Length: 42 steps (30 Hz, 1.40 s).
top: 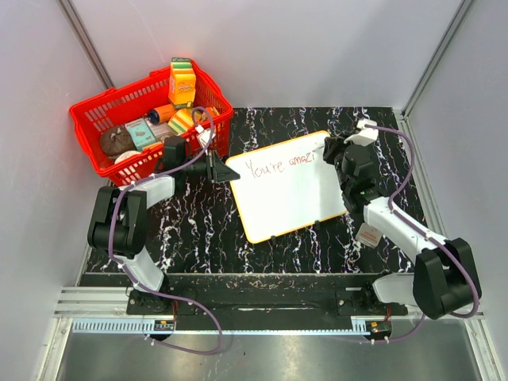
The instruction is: Write a sentence on the whiteboard
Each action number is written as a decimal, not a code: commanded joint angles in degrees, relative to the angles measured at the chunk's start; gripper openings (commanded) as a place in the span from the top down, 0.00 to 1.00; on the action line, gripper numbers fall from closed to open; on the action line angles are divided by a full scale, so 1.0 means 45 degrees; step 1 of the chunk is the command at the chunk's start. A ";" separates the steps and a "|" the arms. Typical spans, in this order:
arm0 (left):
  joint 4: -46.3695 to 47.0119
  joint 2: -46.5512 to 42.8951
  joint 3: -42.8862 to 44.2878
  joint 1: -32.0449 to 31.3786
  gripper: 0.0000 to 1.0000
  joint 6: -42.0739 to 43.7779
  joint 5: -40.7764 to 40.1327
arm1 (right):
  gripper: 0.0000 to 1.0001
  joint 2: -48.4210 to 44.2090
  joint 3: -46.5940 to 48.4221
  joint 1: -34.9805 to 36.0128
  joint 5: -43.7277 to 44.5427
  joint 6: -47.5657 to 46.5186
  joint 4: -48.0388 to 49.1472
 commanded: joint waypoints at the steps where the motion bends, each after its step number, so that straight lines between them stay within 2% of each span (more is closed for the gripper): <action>1: -0.0742 0.0504 -0.0414 -0.0682 1.00 0.2681 -0.0827 | 1.00 -0.1037 -0.0232 -0.0081 0.0327 0.0037 0.0212; 25: -0.0742 0.0504 -0.0394 -0.0682 1.00 0.2681 -0.0827 | 1.00 -0.0120 -0.0563 -0.0139 0.0504 0.0075 0.0076; 42: -0.0742 0.0484 -0.0414 -0.0682 1.00 0.2700 -0.0827 | 1.00 -0.1058 -0.1463 -0.0139 0.0346 0.0271 -0.0433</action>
